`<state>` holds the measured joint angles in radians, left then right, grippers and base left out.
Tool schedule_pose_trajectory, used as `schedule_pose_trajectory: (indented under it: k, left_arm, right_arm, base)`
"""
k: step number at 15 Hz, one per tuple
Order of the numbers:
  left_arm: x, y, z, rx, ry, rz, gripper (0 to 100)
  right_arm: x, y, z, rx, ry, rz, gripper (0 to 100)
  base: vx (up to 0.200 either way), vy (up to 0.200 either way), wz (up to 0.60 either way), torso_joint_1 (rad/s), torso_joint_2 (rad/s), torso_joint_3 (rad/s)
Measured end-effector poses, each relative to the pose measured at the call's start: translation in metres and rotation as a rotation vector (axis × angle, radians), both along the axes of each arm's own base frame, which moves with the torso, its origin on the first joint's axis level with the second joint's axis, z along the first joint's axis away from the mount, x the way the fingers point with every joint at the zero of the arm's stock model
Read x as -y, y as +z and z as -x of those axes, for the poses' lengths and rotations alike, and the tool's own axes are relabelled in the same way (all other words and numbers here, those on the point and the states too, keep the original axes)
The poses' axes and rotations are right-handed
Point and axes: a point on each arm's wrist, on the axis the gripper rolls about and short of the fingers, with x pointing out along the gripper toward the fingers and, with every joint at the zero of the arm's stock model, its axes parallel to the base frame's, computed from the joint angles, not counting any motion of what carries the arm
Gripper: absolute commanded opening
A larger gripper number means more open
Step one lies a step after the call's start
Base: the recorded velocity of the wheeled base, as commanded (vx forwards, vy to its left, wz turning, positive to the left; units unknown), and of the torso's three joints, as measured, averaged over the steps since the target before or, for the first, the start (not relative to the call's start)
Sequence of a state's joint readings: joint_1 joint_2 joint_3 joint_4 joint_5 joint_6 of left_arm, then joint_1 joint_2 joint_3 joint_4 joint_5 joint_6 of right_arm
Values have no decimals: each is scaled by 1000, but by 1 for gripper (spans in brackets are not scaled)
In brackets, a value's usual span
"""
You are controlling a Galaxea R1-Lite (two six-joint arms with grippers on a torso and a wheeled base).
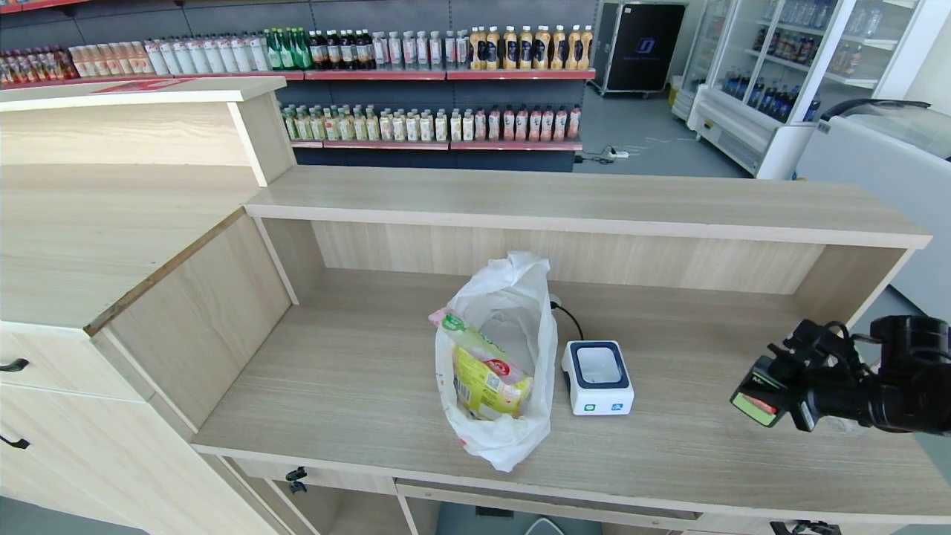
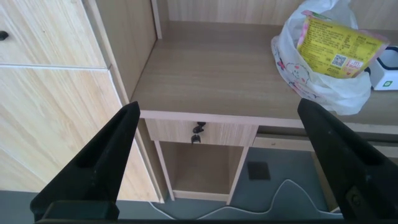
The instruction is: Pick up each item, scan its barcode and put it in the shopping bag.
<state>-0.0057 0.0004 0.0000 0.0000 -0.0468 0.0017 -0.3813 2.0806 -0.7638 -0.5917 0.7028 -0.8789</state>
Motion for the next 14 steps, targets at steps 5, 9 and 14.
schedule_pose_trajectory:
  k: [5,9,14]
  left_arm:
    - [0,0,0,0,0,0,100]
    - [0,0,0,0,0,0,100]
    - [0,0,0,0,0,0,100]
  right_arm:
    - [-24,112,64,408,126,232,0]
    - [-72,166,131,915,465,742,0]
    - [-145,189,175,1628,862,1201,0]
  base:
    - [0,0,0,0,0,0]
    - [0,0,0,0,0,0]
    - [0,0,0,0,0,0]
